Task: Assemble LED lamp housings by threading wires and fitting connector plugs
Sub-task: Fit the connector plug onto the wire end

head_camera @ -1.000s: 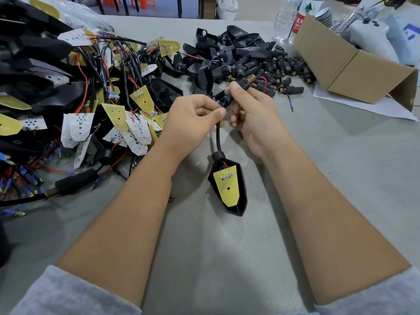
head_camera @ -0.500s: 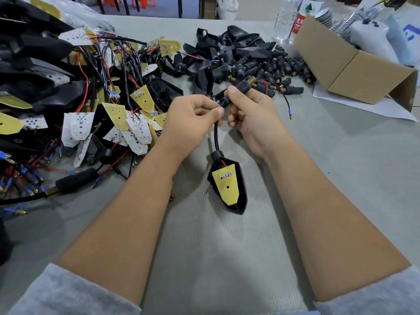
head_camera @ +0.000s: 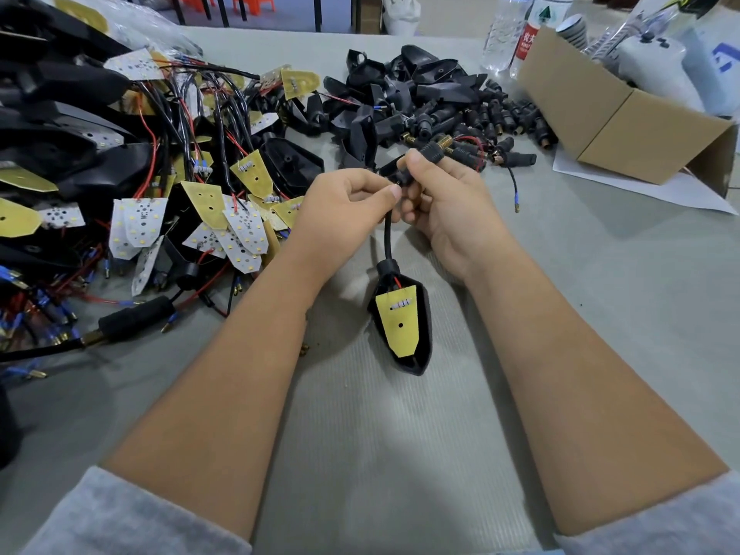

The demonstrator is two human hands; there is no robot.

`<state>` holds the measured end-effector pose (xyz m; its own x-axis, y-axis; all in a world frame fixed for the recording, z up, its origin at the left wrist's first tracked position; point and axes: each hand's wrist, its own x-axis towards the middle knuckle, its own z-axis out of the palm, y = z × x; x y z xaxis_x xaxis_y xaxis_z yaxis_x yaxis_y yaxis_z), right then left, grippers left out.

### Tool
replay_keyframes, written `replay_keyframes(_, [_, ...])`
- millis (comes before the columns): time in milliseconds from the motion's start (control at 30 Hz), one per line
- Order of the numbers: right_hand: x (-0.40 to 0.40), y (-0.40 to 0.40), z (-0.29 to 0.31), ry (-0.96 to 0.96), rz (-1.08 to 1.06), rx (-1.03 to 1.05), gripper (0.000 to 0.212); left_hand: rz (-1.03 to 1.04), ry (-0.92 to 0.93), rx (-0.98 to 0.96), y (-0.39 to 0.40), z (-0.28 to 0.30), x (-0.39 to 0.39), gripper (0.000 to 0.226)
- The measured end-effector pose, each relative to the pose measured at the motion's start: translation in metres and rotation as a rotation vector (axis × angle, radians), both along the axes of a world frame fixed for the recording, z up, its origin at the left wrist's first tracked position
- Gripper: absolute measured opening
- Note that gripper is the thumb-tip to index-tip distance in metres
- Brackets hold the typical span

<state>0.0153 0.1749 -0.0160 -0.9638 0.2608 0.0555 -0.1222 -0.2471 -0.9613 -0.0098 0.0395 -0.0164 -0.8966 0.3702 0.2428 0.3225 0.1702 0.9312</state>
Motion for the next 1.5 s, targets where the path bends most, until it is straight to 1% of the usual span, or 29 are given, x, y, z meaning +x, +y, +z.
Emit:
replay_keyframes(100, [-0.001, 0.003, 0.001, 0.015, -0.084, -0.123, 0.013, 0.008, -0.018, -0.131, 0.000, -0.001, -0.001, 0.020])
replay_keyframes(167, [-0.002, 0.006, 0.001, 0.009, -0.125, -0.178, 0.014, -0.035, -0.039, -0.161, 0.000, 0.000, 0.000, 0.021])
replay_keyframes(233, [-0.002, 0.008, 0.000, -0.001, -0.141, -0.186, 0.018, -0.080, -0.040, -0.168, -0.001, 0.002, 0.001, 0.019])
replay_keyframes(400, [-0.003, 0.006, 0.000, -0.028, -0.132, -0.068, 0.022, -0.088, -0.004, -0.173, -0.002, 0.002, 0.002, 0.016])
replay_keyframes(533, [-0.002, 0.003, 0.000, -0.037, -0.092, 0.029, 0.023, -0.095, 0.041, -0.184, -0.001, 0.003, 0.003, 0.022])
replay_keyframes(633, [-0.001, -0.001, 0.000, -0.047, -0.069, 0.138, 0.024, -0.091, 0.065, -0.154, -0.002, 0.001, 0.001, 0.024])
replay_keyframes(700, [-0.001, -0.004, 0.000, -0.048, -0.061, 0.170, 0.026, -0.075, 0.065, -0.147, -0.002, 0.000, 0.001, 0.024])
replay_keyframes(867, [-0.001, -0.004, 0.000, -0.050, -0.064, 0.123, 0.026, -0.029, 0.016, -0.126, 0.000, 0.002, 0.001, 0.024])
replay_keyframes(1033, [-0.003, 0.001, 0.000, -0.001, -0.137, -0.037, 0.023, -0.086, -0.038, -0.185, 0.000, 0.004, 0.003, 0.032])
replay_keyframes(1100, [-0.004, 0.003, 0.000, -0.012, -0.157, -0.061, 0.024, -0.091, -0.041, -0.193, 0.000, 0.006, 0.003, 0.033])
replay_keyframes(1200, [-0.005, 0.001, -0.002, -0.024, -0.114, -0.004, 0.025, -0.088, -0.027, -0.191, 0.000, 0.006, 0.003, 0.032])
replay_keyframes(1333, [-0.005, -0.006, -0.005, -0.016, -0.052, 0.195, 0.030, -0.086, 0.009, -0.180, -0.001, 0.005, 0.003, 0.032])
replay_keyframes(1400, [-0.004, -0.005, -0.004, -0.015, -0.051, 0.198, 0.031, -0.089, 0.018, -0.175, -0.001, 0.005, 0.003, 0.031])
replay_keyframes(1500, [-0.004, -0.002, -0.003, -0.019, -0.050, 0.120, 0.028, -0.083, 0.012, -0.155, 0.001, 0.004, 0.003, 0.032])
